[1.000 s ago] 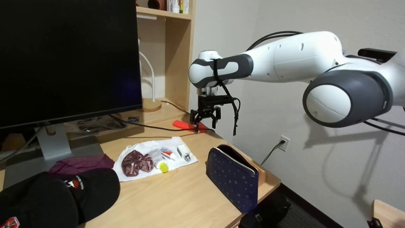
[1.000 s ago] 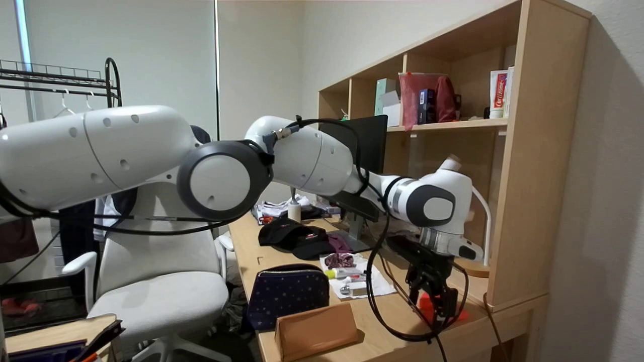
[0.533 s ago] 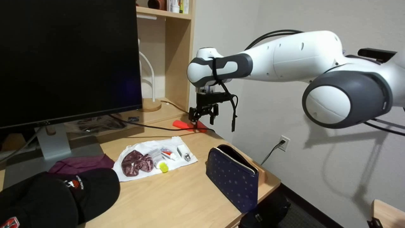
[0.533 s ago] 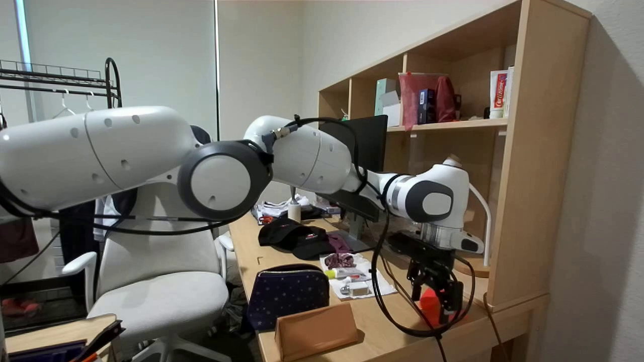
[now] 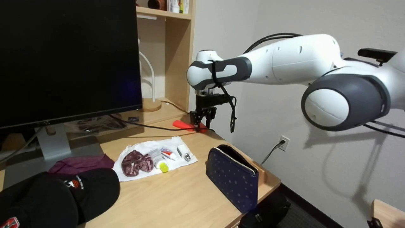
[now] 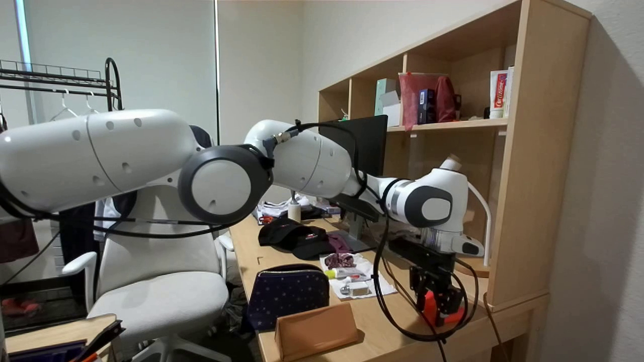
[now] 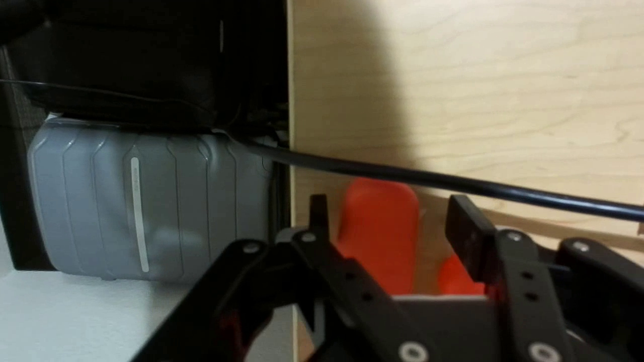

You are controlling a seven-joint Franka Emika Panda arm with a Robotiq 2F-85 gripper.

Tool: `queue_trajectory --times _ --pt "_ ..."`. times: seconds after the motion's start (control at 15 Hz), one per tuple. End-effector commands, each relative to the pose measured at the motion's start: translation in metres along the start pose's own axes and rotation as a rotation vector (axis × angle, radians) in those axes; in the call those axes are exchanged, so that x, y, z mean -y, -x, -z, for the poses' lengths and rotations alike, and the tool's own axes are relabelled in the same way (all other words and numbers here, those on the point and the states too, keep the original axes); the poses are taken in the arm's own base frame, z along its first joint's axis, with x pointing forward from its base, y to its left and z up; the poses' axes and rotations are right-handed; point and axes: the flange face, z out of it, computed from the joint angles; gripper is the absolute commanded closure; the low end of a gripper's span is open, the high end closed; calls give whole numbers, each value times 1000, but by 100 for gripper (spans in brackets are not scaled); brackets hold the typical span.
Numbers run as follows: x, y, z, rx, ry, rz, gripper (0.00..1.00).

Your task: Move the orange blocks to the front edge of the desk

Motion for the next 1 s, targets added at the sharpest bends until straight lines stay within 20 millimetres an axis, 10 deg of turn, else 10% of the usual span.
queue_trajectory --times 0.0,0.2,0.47,0.93 --pt "-1 -4 -1 -26 -1 33 66" --pt "-3 -4 4 -21 -2 29 85" --pt "-7 -5 34 -46 -6 5 83" --pt "-19 18 153 -17 -17 -21 83"
